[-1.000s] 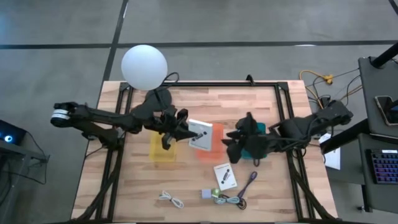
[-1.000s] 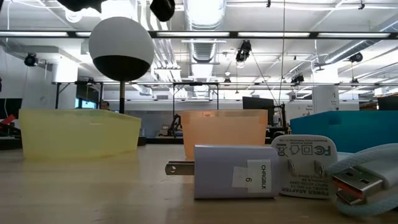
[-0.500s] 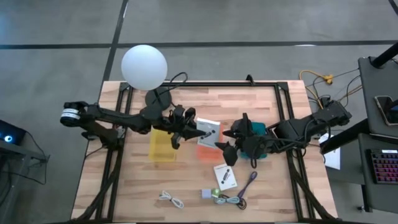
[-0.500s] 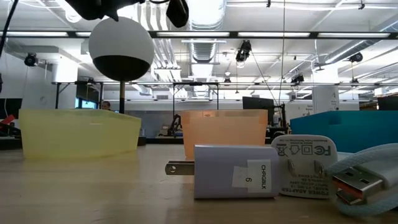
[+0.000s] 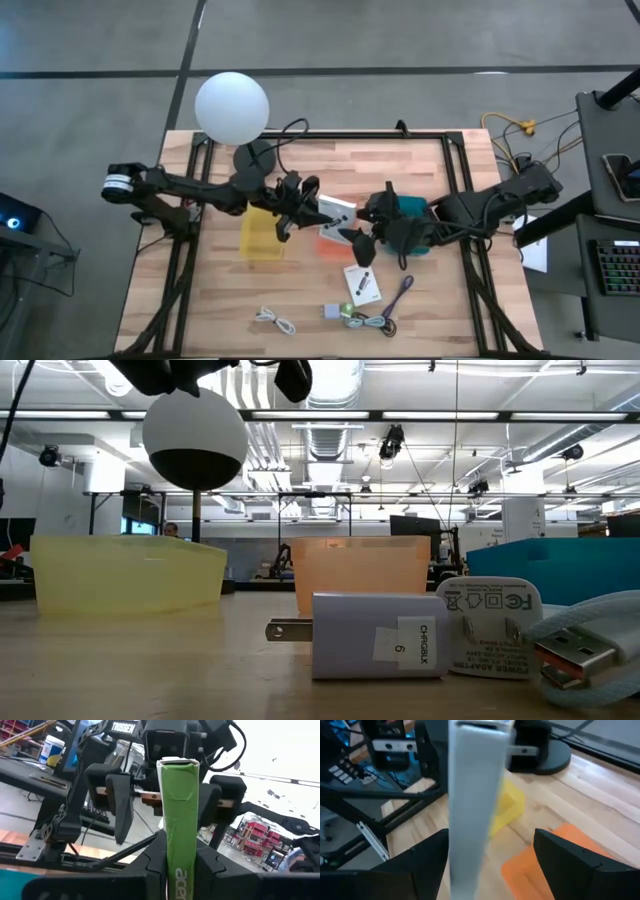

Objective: Pick and place items into bin
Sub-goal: Put the left card reader box into the blue bin

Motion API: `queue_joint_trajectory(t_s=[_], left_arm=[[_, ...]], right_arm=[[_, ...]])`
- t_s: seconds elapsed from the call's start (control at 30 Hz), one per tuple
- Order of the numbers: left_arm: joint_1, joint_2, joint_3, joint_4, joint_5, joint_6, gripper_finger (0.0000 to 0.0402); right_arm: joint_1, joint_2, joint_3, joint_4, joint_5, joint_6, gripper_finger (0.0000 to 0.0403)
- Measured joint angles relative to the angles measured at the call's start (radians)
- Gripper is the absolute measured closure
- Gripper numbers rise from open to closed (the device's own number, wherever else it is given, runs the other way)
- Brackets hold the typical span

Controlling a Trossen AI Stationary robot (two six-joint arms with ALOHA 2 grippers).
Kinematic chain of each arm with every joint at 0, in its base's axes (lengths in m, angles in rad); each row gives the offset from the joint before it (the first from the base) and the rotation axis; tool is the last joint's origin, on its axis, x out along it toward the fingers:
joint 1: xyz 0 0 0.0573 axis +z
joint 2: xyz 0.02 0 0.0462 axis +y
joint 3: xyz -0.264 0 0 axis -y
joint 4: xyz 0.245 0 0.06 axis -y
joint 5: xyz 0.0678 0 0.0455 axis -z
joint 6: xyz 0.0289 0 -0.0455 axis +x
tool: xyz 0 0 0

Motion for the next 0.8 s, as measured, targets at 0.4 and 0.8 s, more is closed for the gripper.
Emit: queue_joint_trajectory(t_s=[0.4, 0.8], left_arm=[[0.002, 0.023, 0.080, -0.103, 0.021, -0.023, 0.0366], [0.022, 0.006, 0.075, -0.202, 0.017, 0.027, 0.0366]], right_arm=[[-0.021, -0.026, 0.003, -0.005, -0.022, 0.029, 0.0144], [-0.014, -0.031, 0.003, -0.048, -0.031, 0.083, 0.0205]])
